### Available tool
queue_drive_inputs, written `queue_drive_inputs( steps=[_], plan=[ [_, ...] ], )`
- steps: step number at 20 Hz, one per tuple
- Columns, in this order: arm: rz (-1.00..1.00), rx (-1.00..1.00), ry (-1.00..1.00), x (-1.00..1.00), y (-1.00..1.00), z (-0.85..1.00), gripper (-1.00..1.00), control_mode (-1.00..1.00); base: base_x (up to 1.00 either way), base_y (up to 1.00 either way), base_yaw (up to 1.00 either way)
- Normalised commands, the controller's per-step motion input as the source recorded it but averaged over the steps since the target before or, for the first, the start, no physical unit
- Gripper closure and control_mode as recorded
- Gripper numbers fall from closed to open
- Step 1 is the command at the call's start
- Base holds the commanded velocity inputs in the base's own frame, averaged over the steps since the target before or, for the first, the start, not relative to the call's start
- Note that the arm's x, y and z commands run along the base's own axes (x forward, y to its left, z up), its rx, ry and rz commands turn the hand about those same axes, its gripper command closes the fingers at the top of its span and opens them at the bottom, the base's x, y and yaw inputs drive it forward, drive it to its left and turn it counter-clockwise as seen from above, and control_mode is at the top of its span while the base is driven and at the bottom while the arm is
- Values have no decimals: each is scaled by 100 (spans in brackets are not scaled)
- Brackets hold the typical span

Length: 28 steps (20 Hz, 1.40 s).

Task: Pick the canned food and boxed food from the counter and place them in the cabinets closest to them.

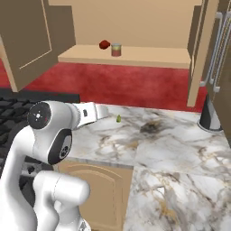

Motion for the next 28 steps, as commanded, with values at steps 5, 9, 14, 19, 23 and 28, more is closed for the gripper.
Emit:
queue_drive_inputs(
  steps=[5,9,14,19,23,28],
  plan=[
    [0,0,0,0,0,0,-100,100,-66,0,0],
    [0,0,0,0,0,0,-100,100,-37,0,0],
    [0,0,0,0,0,0,-100,100,-28,5,0],
    [0,0,0,0,0,0,-100,100,-24,30,0],
    [0,0,0,0,0,0,-100,100,-26,48,0],
    [0,0,0,0,0,0,-100,100,-30,53,0]
  ],
)
